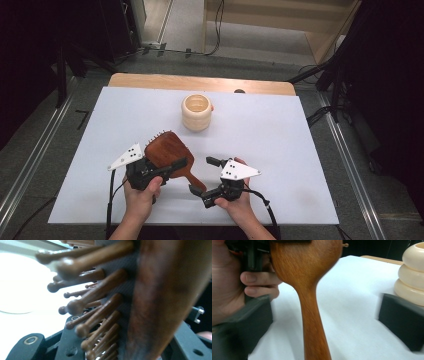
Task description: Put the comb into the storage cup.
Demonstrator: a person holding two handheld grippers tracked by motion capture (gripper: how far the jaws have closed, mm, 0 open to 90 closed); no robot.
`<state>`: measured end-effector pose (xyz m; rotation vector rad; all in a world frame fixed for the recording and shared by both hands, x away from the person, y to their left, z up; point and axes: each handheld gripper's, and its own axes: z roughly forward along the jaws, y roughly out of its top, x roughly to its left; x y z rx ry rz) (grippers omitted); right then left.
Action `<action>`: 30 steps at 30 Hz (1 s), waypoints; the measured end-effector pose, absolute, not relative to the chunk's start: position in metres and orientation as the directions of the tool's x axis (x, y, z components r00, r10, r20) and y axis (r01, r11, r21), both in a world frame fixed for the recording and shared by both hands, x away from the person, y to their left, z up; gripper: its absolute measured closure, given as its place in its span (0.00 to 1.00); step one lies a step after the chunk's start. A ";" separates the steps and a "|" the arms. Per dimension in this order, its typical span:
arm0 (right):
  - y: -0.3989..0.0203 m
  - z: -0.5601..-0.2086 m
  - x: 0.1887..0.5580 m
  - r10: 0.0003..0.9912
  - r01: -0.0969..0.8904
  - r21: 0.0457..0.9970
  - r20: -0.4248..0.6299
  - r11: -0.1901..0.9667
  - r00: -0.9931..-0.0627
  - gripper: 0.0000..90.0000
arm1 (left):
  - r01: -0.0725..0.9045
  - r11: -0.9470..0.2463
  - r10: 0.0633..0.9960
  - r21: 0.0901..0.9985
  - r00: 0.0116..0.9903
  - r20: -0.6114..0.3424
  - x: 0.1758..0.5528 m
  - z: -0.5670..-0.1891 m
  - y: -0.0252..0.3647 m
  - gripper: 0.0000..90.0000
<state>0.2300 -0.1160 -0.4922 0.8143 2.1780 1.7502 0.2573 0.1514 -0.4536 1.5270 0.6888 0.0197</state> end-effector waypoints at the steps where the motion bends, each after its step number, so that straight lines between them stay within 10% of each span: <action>1: -0.119 -0.492 0.231 0.552 0.282 0.951 0.168 0.127 -0.817 0.00 | 0.401 0.080 0.428 0.913 0.813 -0.395 0.257 -0.453 0.152 0.64; 30: -0.224 -0.499 0.225 0.705 0.264 0.957 0.104 0.122 -0.702 0.00 | 0.386 0.079 0.466 0.919 0.800 -0.376 0.262 -0.440 0.156 0.65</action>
